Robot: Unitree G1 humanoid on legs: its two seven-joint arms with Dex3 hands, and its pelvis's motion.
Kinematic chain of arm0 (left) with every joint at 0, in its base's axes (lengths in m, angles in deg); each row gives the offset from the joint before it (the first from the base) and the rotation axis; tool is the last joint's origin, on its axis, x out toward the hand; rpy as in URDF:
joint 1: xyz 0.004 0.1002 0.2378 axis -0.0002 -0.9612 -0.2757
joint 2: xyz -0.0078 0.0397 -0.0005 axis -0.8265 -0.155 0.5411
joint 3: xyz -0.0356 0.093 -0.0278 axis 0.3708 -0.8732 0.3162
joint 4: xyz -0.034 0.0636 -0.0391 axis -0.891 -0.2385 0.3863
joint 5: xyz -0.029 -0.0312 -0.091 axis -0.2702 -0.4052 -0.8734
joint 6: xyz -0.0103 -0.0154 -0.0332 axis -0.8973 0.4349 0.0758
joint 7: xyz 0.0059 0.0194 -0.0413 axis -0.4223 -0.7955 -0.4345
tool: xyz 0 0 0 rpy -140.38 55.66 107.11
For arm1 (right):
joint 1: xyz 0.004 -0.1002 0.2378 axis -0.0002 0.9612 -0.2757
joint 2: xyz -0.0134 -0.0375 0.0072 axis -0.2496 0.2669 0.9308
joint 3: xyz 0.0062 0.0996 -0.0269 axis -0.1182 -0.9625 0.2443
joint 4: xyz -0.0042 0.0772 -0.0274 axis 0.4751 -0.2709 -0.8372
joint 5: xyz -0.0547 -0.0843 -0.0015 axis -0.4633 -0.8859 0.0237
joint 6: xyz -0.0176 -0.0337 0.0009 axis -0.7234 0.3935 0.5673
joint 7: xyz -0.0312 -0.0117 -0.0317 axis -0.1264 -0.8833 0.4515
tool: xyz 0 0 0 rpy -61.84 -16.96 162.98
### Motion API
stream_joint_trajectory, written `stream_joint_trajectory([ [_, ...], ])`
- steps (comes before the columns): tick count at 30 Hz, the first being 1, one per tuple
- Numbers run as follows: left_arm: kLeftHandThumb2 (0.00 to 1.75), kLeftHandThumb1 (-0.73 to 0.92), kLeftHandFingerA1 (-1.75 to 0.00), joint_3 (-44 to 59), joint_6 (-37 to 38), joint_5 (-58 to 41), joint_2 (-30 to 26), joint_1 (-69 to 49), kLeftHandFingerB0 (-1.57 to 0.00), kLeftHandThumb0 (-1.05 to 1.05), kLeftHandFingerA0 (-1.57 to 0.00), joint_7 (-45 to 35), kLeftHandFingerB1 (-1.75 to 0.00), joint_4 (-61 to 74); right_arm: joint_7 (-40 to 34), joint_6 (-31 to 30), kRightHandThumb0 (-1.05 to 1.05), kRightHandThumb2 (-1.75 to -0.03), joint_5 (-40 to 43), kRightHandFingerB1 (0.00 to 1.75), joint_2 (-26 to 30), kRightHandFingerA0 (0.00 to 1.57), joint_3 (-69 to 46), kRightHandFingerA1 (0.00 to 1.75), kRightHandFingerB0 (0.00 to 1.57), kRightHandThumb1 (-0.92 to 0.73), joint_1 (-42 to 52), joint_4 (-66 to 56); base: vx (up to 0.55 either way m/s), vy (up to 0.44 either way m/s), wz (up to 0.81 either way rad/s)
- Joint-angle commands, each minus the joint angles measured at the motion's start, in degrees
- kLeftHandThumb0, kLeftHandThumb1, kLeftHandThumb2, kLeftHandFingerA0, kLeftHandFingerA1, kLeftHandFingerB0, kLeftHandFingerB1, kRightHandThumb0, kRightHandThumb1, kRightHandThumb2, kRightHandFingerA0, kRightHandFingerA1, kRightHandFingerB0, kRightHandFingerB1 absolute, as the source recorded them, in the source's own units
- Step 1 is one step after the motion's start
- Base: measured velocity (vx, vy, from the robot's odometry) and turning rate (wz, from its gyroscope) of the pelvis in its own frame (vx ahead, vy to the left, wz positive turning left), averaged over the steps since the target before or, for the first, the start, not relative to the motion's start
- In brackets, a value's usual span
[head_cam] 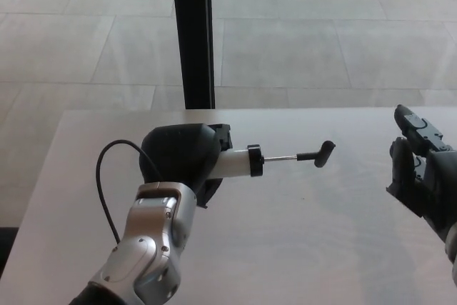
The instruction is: The robot uses its left hand to lift the air pump kept on the middle of the desk and use the right hand to compress the handle
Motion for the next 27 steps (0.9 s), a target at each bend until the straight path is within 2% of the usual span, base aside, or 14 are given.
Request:
stream_joint_trajectory([
  [1,1.08,0.6,-1.75,0.09,-0.27,-0.52,0.58,-0.02,-0.78,-0.2,-0.96,-0.68,-1.44,0.75,0.45,0.73,-0.98,-0.91,0.71,0.0,0.87,0.0,-0.69,0.0,0.0,-0.92,-1.66,2.09,0.0,0.0,0.0],
  [2,1.13,0.56,-1.38,-0.14,-0.35,-0.41,0.79,0.03,-0.9,-0.26,-1.21,-0.86,-1.17,0.78,0.52,1.38,-1.0,-0.89,1.21,0.0,0.49,0.0,-0.93,0.0,0.0,-0.92,-2.05,2.48,0.0,0.0,0.0],
  [7,1.08,0.5,-1.54,-0.53,0.33,-0.92,2.64,-0.1,-0.87,-0.2,-1.17,-0.31,-1.09,1.72,-0.17,6.86,-1.05,-0.88,1.52,0.0,-2.08,0.0,-0.66,0.0,0.0,-0.92,-4.22,5.38,0.0,0.0,0.0],
  [10,1.11,0.53,-1.75,-0.42,0.16,-1.4,4.81,0.5,-0.79,-0.17,-0.96,0.45,-1.43,1.61,-1.21,5.7,-1.05,-0.88,1.16,0.0,-3.55,0.0,0.04,0.0,0.0,-0.92,-5.96,5.66,0.0,0.0,0.0],
  [11,1.14,0.52,-1.42,-0.36,-0.25,-1.44,5.2,0.58,-0.93,-0.26,-1.25,0.25,-1.21,1.67,-1.37,5.5,-1.05,-0.89,0.98,0.0,-3.67,0.0,0.2,0.0,0.0,-0.92,-6.13,5.6,0.0,0.0,0.0],
  [15,1.2,0.53,-1.38,-0.3,-1.3,-1.1,7.0,1.14,-0.94,-0.22,-1.23,-0.13,-1.15,1.7,-2.11,5.19,-1.05,-0.96,0.73,0.0,-5.29,0.0,0.88,0.0,0.0,-0.92,-7.42,5.78,0.0,0.0,0.0],
  [17,1.2,0.53,-1.39,-0.17,-1.52,-1.13,7.44,1.02,-0.94,-0.22,-1.24,-0.14,-1.17,1.66,-2.93,5.27,-1.04,-0.96,0.31,0.0,-5.83,0.0,0.99,0.0,0.0,-0.92,-8.15,6.28,0.0,0.0,0.0],
  [18,1.19,0.52,-1.75,-0.19,-1.68,-1.22,7.77,0.82,-0.82,-0.16,-0.96,-0.26,-1.44,1.78,-3.34,5.23,-1.03,-0.96,0.3,0.0,-6.15,0.0,0.9,0.0,0.0,-0.92,-8.47,6.37,0.0,0.0,0.0],
  [20,1.16,0.52,-1.42,-0.32,-1.92,-1.18,7.94,0.75,-0.93,-0.21,-1.25,-0.73,-1.18,1.84,-3.45,5.23,-0.97,-0.95,0.36,0.0,-6.35,0.0,0.79,0.0,0.0,-0.92,-8.9,6.51,0.0,0.0,0.0],
  [21,1.15,0.53,-1.42,-0.1,-1.49,-1.54,8.2,0.72,-0.94,-0.21,-1.24,-0.26,-1.19,1.62,-3.75,5.01,-1.05,-1.34,0.43,0.0,-6.57,0.0,0.67,0.15,0.0,-0.92,-9.16,6.45,0.0,0.0,0.0],
  [22,1.15,0.53,-1.42,0.15,-1.27,-1.86,8.36,0.72,-0.94,-0.21,-1.24,-0.06,-1.19,1.55,-4.05,5.09,-1.05,-1.34,0.55,0.0,-6.87,0.0,0.54,0.15,0.0,-0.92,-9.43,6.58,0.0,0.0,0.0],
  [24,1.11,0.55,-1.75,-0.12,-1.76,-1.59,8.57,0.82,-0.82,-0.15,-0.93,-0.49,-1.39,1.58,-4.45,5.49,-1.04,-1.34,0.51,0.0,-7.13,0.0,0.38,0.15,0.0,-0.92,-9.7,6.86,0.0,0.0,0.0],
  [25,1.14,0.52,-1.38,-0.1,-1.17,-1.74,8.67,0.69,-0.92,-0.2,-1.22,0.12,-1.14,1.45,-4.36,5.67,-1.03,-1.34,0.66,0.01,-7.19,0.0,0.28,0.15,0.0,-0.92,-9.65,6.88,0.0,0.0,0.0],
  [27,1.07,0.57,-1.75,0.13,-1.63,-1.99,9.07,0.88,-0.8,-0.15,-0.92,-0.17,-1.4,1.25,-4.59,5.93,-1.03,-1.34,0.75,0.01,-7.47,0.0,0.15,0.15,0.0,-0.92,-9.9,7.04,0.0,0.0,0.0],
])
